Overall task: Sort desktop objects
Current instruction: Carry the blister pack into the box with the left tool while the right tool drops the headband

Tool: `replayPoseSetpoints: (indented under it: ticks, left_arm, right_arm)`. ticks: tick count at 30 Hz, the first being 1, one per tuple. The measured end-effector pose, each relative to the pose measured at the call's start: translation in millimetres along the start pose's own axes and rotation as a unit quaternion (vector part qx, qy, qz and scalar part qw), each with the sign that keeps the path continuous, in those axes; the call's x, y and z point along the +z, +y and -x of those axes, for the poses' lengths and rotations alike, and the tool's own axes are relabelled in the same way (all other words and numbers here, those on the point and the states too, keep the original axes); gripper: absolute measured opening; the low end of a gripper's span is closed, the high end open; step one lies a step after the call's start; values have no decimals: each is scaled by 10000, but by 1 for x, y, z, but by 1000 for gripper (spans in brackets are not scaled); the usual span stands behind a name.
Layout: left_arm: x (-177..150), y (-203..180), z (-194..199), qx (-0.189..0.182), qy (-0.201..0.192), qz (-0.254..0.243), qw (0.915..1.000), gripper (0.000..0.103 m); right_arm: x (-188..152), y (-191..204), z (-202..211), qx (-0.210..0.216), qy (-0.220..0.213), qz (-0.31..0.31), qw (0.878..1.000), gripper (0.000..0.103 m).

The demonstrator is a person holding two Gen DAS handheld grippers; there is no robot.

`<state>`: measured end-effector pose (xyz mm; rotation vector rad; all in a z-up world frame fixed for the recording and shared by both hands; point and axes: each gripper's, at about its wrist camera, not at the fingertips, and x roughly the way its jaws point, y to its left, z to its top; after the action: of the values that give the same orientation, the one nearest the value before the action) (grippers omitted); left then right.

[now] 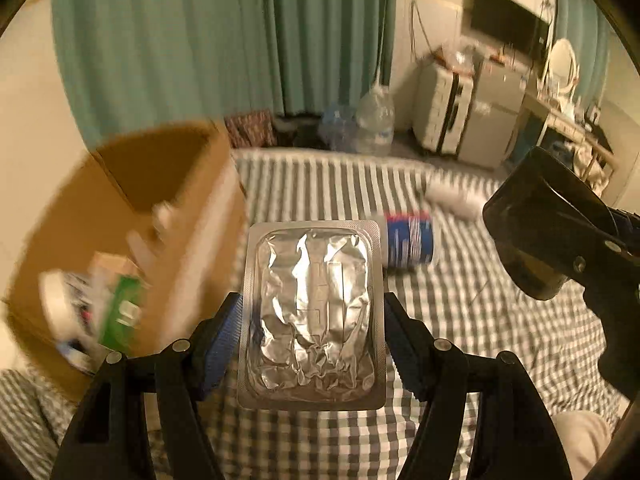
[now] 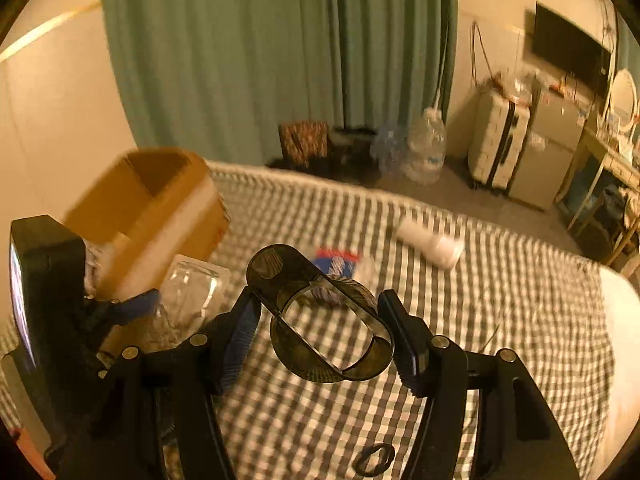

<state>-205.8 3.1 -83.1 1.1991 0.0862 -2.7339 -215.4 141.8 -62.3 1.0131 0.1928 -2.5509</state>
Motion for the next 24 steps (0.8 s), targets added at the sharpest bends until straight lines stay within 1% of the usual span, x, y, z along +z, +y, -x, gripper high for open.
replayPoseSetpoints:
  ticks: [1,3,4,6,7,9,10,12,15,17,22,24]
  left_arm:
    - [7,6,16,17,-108,-33,9999,70]
    - [16,20,36,60,-227,5,9997,70]
    - [18,31,48,70,-271,48,9996,70]
    - [26,55,68,166,-384,115,9991,70]
    - [27,64,73,230,-428,122,9987,70]
    - [34,82,79,494,-494,162,9974,70]
    - [37,96,81,534,-490,172,9972,70]
    - [40,112,83,555,-474,246,9970,70]
    - [38,144,78,774,-391,298,9958,70]
    - [38,168,62,921,-245,380,9947,70]
    - [32,209,26,1005,127,718,9923,70]
    - [27,214,16,998,213,756,9919,70]
  right_arm:
    - [7,8,13,25,-127,67,9999,61]
    - [21,24,35,113,-340,165,9992,61]
    - [29,35,48,177,-464,227,9985,61]
    - [40,53,60,253,-608,319,9973,61]
    - [47,64,66,292,-665,389,9966,61]
    - [57,89,72,328,-783,566,9948,61]
    - [64,106,74,333,-887,703,9930,61]
    - [71,127,73,461,-945,802,9912,61]
    - [86,157,57,902,-889,780,9889,60]
    - [95,175,37,1090,-767,783,9880,58]
    - [105,205,-29,1489,-209,714,9860,57]
    - [107,212,-58,1542,9,669,9858,56]
